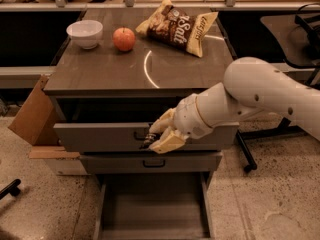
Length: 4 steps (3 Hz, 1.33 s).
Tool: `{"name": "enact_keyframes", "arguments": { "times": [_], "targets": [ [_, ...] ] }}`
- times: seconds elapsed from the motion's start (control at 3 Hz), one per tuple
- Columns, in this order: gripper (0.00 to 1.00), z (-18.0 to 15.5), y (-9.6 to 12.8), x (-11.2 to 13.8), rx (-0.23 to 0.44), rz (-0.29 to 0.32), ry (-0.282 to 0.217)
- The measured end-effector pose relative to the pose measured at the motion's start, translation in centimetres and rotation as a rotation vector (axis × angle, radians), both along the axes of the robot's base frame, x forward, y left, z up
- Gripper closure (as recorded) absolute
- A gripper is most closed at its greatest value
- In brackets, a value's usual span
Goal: Place rxbar chocolate into bottom drawer
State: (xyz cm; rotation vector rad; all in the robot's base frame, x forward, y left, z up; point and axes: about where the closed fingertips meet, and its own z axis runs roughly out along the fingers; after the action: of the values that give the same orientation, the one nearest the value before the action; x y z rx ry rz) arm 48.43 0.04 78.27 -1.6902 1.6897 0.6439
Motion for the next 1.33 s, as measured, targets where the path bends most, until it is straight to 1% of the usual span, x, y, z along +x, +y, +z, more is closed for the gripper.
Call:
{"name": "enact_keyframes", "arguments": {
  "times": [0.33,0.67,1.0,1.33],
  "targets": [
    [1.0,-4.8,-1.9,-2.0,-0.007,-0.036,0.057],
    [1.0,-10.2,-4.0,-3.9,0.031,-0.083,0.134],
    [1.0,-10.2,-4.0,-3.9,0.031,-0.082,0.134],
    [1.0,-11.9,-3.6,-4.3,0.047,-0.023,0.164]
  ]
}}
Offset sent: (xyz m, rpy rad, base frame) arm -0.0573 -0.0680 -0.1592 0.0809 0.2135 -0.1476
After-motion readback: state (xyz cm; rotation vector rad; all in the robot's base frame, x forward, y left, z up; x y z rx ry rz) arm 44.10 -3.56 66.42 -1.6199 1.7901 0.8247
